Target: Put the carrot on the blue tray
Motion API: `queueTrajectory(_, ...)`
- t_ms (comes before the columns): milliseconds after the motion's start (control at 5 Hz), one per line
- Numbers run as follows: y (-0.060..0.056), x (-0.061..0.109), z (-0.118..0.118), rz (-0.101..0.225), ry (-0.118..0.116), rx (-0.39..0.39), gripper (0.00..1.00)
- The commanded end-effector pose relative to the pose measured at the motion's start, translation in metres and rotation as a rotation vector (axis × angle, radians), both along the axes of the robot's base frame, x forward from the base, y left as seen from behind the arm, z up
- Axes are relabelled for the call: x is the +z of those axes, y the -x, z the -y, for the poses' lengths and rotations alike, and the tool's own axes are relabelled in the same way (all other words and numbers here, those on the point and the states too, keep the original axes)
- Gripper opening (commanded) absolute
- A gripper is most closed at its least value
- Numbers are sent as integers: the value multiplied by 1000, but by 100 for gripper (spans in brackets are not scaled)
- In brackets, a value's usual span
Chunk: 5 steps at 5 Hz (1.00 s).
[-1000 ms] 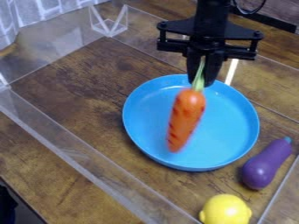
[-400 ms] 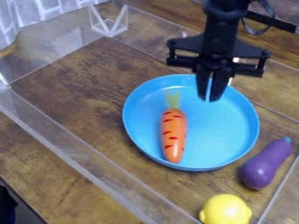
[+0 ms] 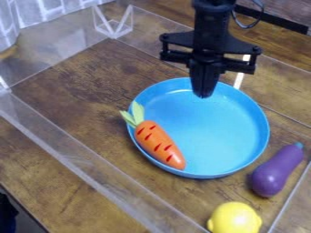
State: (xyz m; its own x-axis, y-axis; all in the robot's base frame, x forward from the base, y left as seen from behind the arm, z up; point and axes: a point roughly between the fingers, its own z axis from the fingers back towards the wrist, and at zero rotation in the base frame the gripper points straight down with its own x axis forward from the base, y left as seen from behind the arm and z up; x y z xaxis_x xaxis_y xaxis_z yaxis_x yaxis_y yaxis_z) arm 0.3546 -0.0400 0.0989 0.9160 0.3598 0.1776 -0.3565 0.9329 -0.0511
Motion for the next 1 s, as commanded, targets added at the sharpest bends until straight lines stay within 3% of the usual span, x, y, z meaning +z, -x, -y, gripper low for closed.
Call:
queueTrajectory(0, -14, 5, -9, 55, 8, -4, 100)
queueTrajectory(200, -15, -1, -18, 59, 4, 2, 100)
queueTrajectory(400, -7, -8, -30, 62, -5, 61, 100)
queueTrajectory(600, 7, -23, -37, 58, -8, 172, 100)
queueTrajectory(800, 16, -40, -36, 61, -11, 213, 100)
